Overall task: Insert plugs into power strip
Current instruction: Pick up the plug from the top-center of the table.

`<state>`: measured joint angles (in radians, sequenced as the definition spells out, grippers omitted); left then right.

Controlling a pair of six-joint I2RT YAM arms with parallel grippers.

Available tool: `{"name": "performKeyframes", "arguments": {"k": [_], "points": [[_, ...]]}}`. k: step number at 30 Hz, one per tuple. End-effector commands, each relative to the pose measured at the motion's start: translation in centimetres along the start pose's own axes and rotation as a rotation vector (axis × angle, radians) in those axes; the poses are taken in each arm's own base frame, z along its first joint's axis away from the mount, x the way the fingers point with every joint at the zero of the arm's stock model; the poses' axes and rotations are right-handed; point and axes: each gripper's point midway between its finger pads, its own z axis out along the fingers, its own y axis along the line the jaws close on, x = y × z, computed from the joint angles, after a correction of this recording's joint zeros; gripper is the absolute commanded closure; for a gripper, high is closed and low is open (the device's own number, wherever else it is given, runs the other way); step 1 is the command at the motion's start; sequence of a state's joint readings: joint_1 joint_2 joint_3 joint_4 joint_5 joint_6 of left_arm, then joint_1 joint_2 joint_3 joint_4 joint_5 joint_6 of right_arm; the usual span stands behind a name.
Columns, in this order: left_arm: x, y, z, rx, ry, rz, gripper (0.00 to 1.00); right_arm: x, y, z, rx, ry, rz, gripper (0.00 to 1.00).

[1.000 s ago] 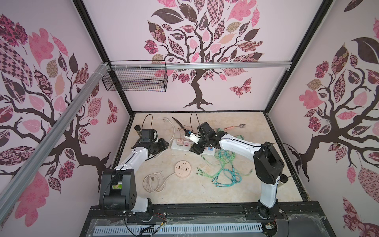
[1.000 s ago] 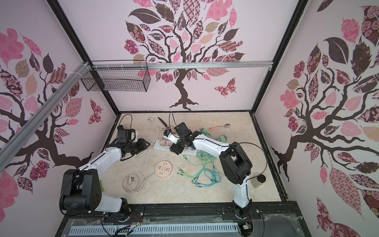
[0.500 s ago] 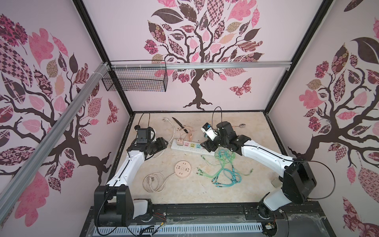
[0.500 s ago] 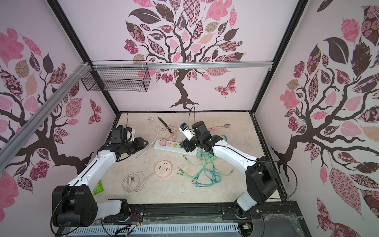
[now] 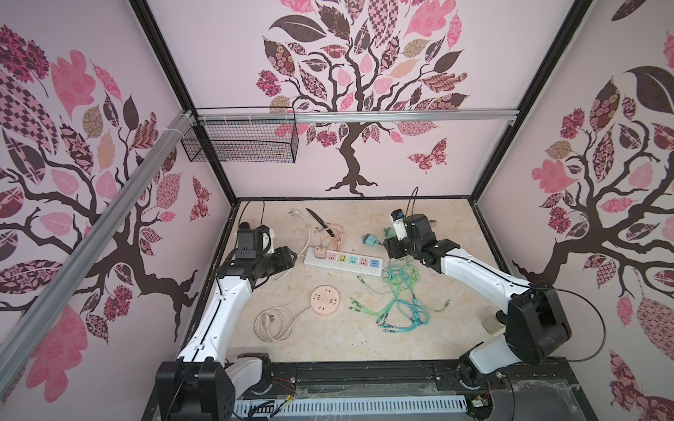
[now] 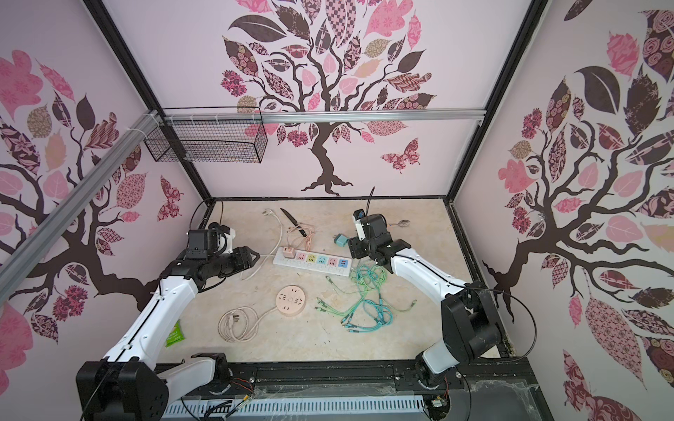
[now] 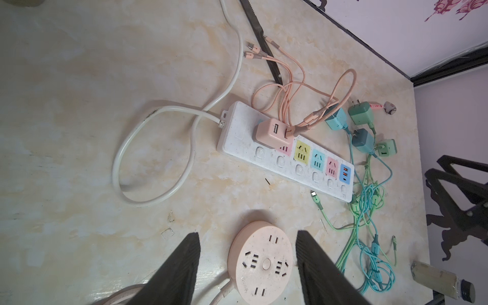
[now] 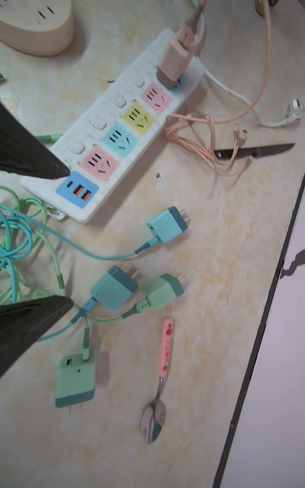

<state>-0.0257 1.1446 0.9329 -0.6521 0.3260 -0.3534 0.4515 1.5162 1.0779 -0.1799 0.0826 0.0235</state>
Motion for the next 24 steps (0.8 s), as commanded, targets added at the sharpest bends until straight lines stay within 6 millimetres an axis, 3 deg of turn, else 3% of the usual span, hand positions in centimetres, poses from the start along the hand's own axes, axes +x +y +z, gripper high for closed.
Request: {"name": "performKeyframes", "arguments": {"k": [1, 7, 13, 24], "points": [[-0.8, -0.5, -1.3, 0.002, -0.032, 0.050, 0.38, -1.4, -3.0, -1.0, 0.127, -0.057, 0.111, 0.27], [-0.3, -0.6, -1.8, 0.009, -0.024, 0.082, 0.38, -0.5, -7.6, -0.5, 0.227, -0.066, 0.315, 0.27], [-0.2, -0.9, -2.4, 0.020, -0.041, 0.112, 0.35, 1.2, -11.1, 0.2, 0.252, -0.070, 0.475, 0.27], [-0.1, -1.8, -3.6, 0.050, -0.055, 0.145, 0.34, 4.0, -11.1, 3.5, 0.242, 0.034, 0.397, 0.31]]}}
